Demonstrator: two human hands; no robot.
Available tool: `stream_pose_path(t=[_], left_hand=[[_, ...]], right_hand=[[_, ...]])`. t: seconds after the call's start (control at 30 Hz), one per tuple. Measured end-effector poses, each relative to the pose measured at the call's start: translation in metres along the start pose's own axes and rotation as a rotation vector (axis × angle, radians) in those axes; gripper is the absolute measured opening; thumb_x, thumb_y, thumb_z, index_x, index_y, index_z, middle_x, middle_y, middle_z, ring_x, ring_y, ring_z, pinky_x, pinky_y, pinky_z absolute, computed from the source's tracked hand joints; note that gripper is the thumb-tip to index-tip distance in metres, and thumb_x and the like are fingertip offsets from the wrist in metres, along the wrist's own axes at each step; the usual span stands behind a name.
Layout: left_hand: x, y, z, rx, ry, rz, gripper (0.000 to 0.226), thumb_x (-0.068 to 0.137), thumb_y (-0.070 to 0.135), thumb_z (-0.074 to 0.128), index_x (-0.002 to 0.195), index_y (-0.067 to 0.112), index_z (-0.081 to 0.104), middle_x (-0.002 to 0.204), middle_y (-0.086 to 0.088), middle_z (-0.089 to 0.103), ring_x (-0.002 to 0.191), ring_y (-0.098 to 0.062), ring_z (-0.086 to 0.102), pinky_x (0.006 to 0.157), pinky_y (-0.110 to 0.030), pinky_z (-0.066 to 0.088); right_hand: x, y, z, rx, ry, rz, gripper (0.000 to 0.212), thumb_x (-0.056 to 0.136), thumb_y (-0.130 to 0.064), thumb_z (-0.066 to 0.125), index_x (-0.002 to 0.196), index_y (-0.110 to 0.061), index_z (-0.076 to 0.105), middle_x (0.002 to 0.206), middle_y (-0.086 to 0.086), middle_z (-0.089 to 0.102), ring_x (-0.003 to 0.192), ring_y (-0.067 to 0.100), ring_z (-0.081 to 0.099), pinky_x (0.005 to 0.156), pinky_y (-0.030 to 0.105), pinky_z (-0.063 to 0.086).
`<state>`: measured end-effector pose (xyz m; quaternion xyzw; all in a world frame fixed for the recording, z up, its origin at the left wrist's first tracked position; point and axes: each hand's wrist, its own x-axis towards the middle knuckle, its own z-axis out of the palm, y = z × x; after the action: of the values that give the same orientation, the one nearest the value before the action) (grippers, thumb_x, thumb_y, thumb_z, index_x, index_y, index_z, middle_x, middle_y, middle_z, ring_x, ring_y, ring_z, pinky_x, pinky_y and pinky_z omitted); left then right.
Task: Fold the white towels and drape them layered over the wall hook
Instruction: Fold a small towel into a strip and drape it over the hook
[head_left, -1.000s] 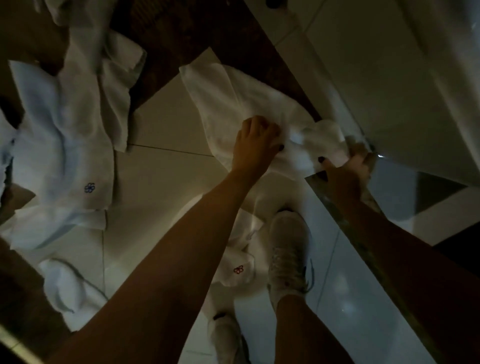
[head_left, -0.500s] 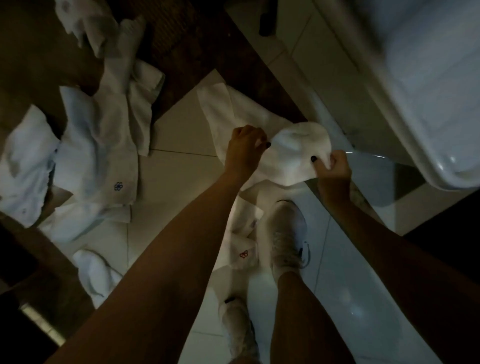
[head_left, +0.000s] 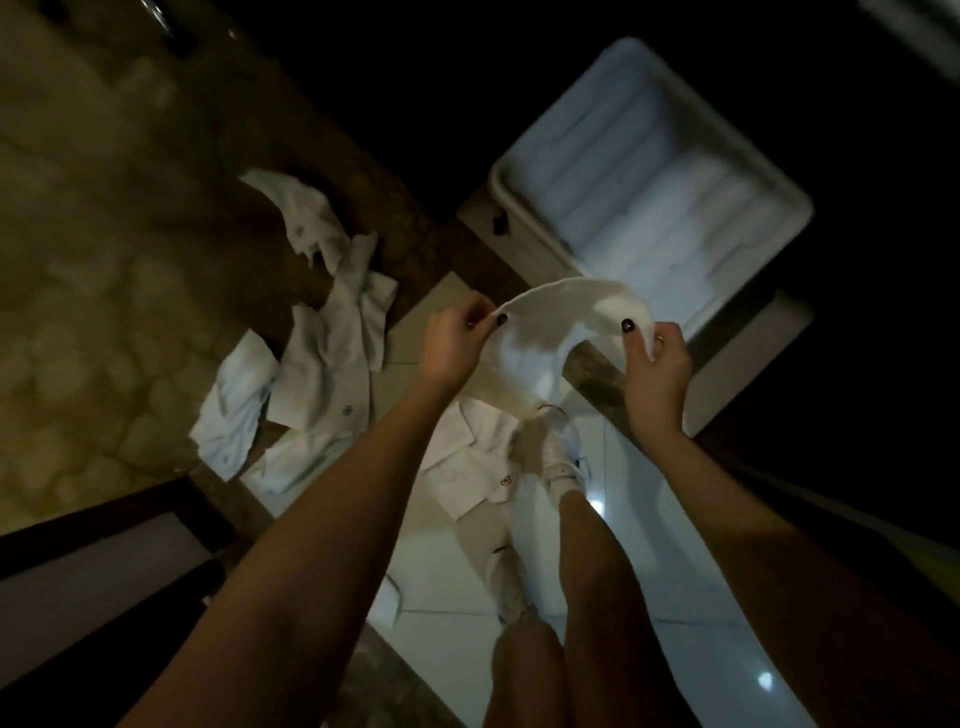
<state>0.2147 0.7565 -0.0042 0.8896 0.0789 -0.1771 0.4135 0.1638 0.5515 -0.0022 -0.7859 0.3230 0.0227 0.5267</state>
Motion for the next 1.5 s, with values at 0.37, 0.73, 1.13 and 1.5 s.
stream_pose_path(t=[0.37, 0.73, 1.13, 1.5], left_hand=[[-0.142, 0.218, -0.107, -0.472, 0.185, 0.003, 0.01, 0.092, 0.014, 0.064, 0.083, 0.008, 0.066, 0.074, 0.0, 0.062, 0.064, -0.006, 0.055, 0.062, -0.023, 0.046], [-0.213, 0.356, -0.148, -0.846, 0.06, 0.13, 0.034, 0.093, 0.002, 0.056, 0.116, 0.027, 0.059, 0.089, -0.012, 0.062, 0.076, -0.015, 0.062, 0.062, -0.021, 0.052], [-0.239, 0.445, -0.145, -1.131, -0.225, 0.104, 0.019, 0.098, 0.005, 0.05, 0.106, 0.005, 0.067, 0.094, -0.014, 0.07, 0.092, -0.023, 0.07, 0.073, -0.024, 0.055], [-0.238, 0.427, -0.186, -0.448, -0.523, 0.568, 0.033, 0.093, -0.001, 0.054, 0.097, 0.029, 0.068, 0.097, 0.007, 0.069, 0.096, -0.011, 0.064, 0.079, -0.016, 0.049]], right_hand=[[-0.118, -0.192, -0.143, 0.178, 0.088, -0.264, 0.033, 0.093, 0.001, 0.052, 0.099, -0.029, 0.065, 0.1, -0.009, 0.065, 0.097, 0.01, 0.062, 0.084, 0.024, 0.051], [-0.176, -0.302, -0.22, 0.245, -0.081, -0.411, 0.043, 0.089, 0.013, 0.053, 0.085, -0.026, 0.069, 0.095, -0.01, 0.064, 0.09, 0.002, 0.063, 0.08, 0.016, 0.049], [-0.196, -0.353, -0.302, 0.206, 0.014, -0.417, 0.024, 0.087, -0.007, 0.071, 0.11, -0.014, 0.071, 0.108, -0.004, 0.057, 0.104, 0.017, 0.062, 0.09, 0.037, 0.053], [-0.255, -0.359, -0.3, 0.134, 0.441, -0.409, 0.02, 0.093, -0.005, 0.062, 0.091, -0.023, 0.071, 0.098, -0.006, 0.064, 0.091, 0.0, 0.062, 0.079, 0.015, 0.049]])
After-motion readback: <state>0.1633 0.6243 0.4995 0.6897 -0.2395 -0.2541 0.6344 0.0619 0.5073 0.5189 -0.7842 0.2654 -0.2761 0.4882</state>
